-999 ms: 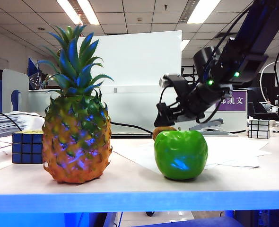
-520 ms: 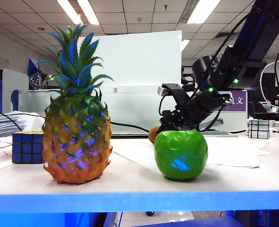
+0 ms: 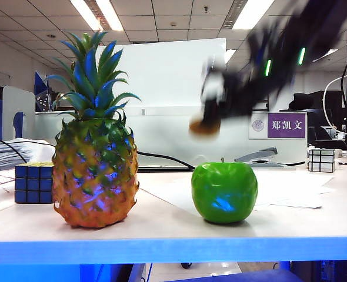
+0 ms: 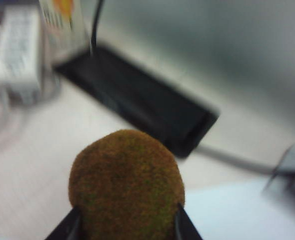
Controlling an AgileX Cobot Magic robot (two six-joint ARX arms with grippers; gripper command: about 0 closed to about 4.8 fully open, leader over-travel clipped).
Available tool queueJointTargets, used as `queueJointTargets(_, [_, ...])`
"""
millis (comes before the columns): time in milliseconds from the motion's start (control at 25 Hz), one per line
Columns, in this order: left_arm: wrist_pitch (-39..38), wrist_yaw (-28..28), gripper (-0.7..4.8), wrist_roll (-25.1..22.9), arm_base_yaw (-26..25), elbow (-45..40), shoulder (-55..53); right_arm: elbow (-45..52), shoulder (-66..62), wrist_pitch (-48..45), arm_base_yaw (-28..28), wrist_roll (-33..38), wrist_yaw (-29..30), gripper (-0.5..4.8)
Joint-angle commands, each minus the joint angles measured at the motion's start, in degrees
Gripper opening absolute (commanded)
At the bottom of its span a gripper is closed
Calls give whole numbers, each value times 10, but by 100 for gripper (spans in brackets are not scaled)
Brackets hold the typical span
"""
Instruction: Arrange all the fruits from large to small from left to right in a row.
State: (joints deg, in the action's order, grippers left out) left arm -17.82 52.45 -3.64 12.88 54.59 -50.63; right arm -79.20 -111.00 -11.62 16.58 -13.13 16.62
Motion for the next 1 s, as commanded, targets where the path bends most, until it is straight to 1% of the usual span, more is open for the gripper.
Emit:
queueJointTargets(40, [27,1,192,-8,0,3,1,28,97,17,-11,12,-4,-4])
queueJointTargets(120, [57,1,192,-9,0,3,1,71,180,32,-16,11,-13,-4])
queueJointTargets(240, [86,0,192,-9,0,3,1,176,335,37,-17,11,-45,-4])
queueJointTargets(360, [99,-7,192,-9,0,3,0,284,483,37,-17,20,-76,-4])
queueJointTargets(440, [102,-19,192,-8,0,3,-1,356,576,47,-16,57,-108,-4])
queueJointTargets(520, [102,-38,192,-4,0,3,-1,419,655,70,-16,59,-132,-4])
queueJointTargets(600, [102,-38,192,-4,0,3,-1,474,715,84,-16,59,-156,-4])
queueJointTargets(720, [102,-38,192,-4,0,3,-1,527,771,99,-16,59,-182,-4])
queueJointTargets(839, [102,-38,192,-1,0,3,-1,575,797,95,-16,66,-183,-4])
queueJointTargets(919, [102,-38,192,6,0,3,-1,596,799,67,-16,110,-189,-4])
queueJointTargets(999, [102,-37,192,9,0,3,-1,610,796,61,-15,151,-196,-4])
